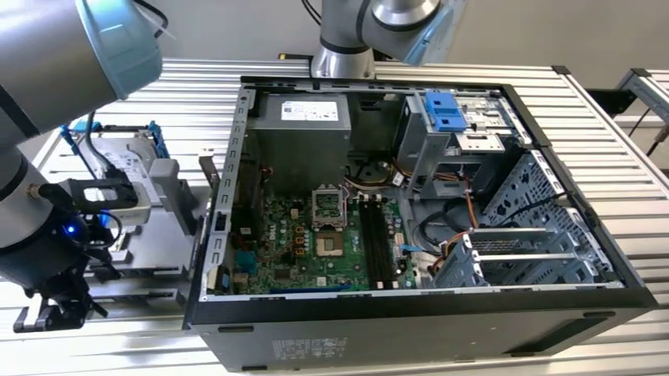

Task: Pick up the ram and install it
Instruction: 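Pick up the ram and move it above insertion slot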

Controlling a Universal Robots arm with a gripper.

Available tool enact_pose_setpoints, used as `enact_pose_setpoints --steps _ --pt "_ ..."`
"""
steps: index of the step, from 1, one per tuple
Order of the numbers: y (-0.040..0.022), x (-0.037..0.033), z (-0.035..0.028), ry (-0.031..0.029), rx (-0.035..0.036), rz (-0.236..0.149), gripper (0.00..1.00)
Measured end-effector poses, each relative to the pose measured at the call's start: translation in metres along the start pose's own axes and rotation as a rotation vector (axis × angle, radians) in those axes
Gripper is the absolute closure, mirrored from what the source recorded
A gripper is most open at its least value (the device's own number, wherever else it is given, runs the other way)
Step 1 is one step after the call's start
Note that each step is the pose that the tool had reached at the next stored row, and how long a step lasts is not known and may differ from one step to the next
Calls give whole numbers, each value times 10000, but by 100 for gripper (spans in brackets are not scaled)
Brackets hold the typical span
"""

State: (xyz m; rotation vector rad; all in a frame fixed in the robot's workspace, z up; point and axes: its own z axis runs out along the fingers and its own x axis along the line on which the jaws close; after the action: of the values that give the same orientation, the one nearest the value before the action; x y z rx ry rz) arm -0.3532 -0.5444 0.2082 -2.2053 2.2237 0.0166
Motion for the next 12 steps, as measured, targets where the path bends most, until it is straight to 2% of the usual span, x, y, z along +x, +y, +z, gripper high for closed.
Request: enact_pose_setpoints --steps 6,12 --pt "0 1 81 -1 4 2 0" --pt "1 -5 102 -3 57 2 0"
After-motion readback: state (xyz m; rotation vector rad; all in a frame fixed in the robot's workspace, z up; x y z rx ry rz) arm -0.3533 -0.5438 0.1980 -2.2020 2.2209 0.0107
